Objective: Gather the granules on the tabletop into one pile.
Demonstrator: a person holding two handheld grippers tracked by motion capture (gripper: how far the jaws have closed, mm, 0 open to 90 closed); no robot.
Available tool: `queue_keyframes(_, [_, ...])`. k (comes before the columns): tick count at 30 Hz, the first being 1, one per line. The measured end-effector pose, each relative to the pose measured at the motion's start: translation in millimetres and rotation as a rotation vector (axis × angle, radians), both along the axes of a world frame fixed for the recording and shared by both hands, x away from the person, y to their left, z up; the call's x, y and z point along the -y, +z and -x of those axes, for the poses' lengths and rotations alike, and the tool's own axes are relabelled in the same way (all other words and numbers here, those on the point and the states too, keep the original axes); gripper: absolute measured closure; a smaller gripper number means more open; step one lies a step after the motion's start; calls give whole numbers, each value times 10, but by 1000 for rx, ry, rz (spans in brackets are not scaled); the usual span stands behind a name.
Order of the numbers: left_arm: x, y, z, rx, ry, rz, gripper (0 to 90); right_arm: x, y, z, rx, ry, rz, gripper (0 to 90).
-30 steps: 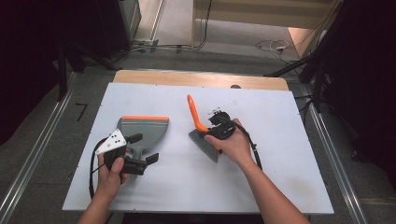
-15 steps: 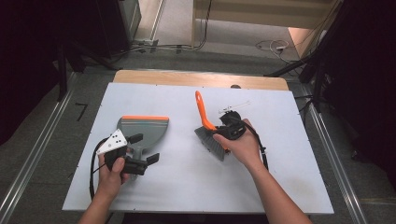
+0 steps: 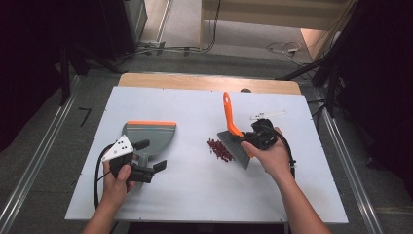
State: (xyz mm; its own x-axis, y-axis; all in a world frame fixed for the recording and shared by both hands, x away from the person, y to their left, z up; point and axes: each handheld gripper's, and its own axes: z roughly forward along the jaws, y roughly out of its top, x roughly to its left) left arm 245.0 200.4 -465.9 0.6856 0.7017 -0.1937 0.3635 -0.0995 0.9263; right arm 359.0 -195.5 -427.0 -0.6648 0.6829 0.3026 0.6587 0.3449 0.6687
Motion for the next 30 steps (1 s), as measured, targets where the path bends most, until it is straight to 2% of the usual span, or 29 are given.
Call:
queue_keyframes(5, [7, -8, -4, -2, -1, 0, 4, 198, -24, 90, 22, -17, -13, 686])
queue_keyframes(13, [4, -3, 0, 0, 4, 1, 4, 523, -94, 193, 21, -64, -22, 686])
queue_keyframes(18, [0, 1, 5, 2, 6, 3, 4, 685, -117, 268, 33, -70, -26, 686])
queue_keyframes(30, [-34, 17, 15, 15, 19, 4, 4, 1056, -230, 349, 24, -131, -49, 686])
